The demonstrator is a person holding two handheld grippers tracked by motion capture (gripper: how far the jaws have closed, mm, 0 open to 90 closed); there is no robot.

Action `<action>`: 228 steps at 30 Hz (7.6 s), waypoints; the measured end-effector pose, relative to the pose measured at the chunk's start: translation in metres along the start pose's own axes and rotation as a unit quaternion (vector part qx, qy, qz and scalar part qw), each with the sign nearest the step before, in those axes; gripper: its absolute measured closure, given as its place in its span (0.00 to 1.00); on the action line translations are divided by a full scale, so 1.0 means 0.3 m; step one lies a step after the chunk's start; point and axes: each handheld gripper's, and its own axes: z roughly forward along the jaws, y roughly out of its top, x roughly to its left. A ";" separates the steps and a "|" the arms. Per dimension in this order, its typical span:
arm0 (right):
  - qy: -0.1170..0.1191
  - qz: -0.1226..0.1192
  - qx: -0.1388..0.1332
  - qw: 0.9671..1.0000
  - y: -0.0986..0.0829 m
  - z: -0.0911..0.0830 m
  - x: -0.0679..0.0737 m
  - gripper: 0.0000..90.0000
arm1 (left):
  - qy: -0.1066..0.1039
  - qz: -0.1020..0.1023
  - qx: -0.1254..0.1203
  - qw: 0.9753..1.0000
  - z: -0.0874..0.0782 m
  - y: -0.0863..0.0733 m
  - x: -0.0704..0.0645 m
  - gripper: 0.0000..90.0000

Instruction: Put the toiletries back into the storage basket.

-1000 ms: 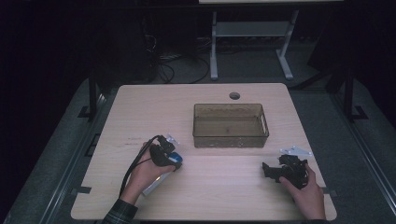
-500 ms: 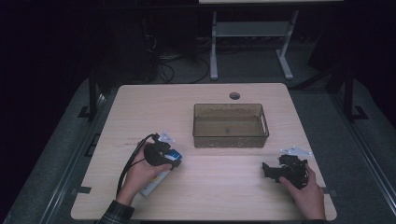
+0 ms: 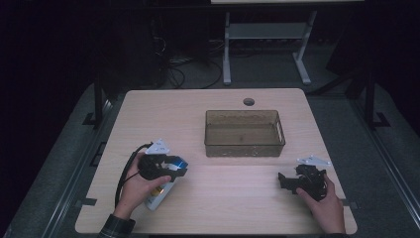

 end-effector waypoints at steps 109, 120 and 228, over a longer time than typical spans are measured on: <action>0.001 0.000 0.000 1.000 0.000 -0.001 0.000 0.00 | -0.036 0.079 -0.205 0.975 0.059 0.529 0.054 0.42; 0.000 0.000 0.000 1.000 0.000 0.000 0.000 0.00 | -0.035 0.085 -0.203 0.975 0.134 0.538 0.078 0.42; 0.000 -0.001 0.000 1.000 0.000 0.000 0.000 0.00 | -0.016 0.071 -0.103 0.992 0.014 0.259 0.069 0.22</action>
